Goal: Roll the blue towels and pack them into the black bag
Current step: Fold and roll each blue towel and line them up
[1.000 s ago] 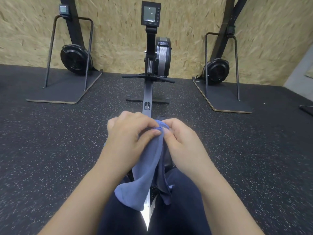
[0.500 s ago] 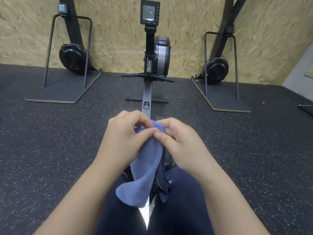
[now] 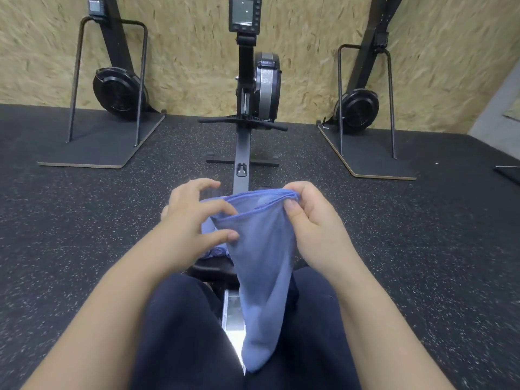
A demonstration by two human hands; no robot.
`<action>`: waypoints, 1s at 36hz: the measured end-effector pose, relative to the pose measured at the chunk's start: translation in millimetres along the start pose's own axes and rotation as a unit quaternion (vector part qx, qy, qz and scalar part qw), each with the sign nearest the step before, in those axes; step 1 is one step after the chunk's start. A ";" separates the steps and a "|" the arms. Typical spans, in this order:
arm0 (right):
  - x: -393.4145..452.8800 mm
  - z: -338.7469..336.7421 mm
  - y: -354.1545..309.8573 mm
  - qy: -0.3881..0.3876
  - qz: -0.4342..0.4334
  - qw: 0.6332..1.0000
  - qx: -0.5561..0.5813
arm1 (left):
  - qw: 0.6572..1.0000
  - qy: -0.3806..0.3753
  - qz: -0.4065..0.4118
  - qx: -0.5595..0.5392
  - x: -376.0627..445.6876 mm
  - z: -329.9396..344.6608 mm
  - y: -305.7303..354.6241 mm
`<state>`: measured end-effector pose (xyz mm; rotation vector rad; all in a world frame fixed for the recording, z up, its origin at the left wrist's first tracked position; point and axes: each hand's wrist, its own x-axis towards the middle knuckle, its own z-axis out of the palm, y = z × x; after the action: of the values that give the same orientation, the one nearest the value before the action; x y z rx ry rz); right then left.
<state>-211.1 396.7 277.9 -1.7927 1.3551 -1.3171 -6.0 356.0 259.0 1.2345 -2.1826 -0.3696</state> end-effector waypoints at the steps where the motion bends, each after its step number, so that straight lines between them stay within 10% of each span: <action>1: -0.2 -0.8 0.2 0.004 -0.002 1.000 -0.001 | 1.000 -0.002 -0.005 0.027 0.0 0.3 -4.0; 12: 52.4 -9.4 9.5 0.041 0.011 0.971 -0.235 | 0.988 0.077 0.044 0.127 40.0 -50.5 -14.2; 36: 105.4 49.1 85.5 -0.031 0.127 0.987 -0.098 | 0.987 0.090 -0.115 -0.060 77.8 11.6 -87.6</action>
<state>-198.8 262.2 227.3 -1.6994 1.6631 -1.0153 16.2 243.2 233.7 1.3987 -1.8436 -0.4574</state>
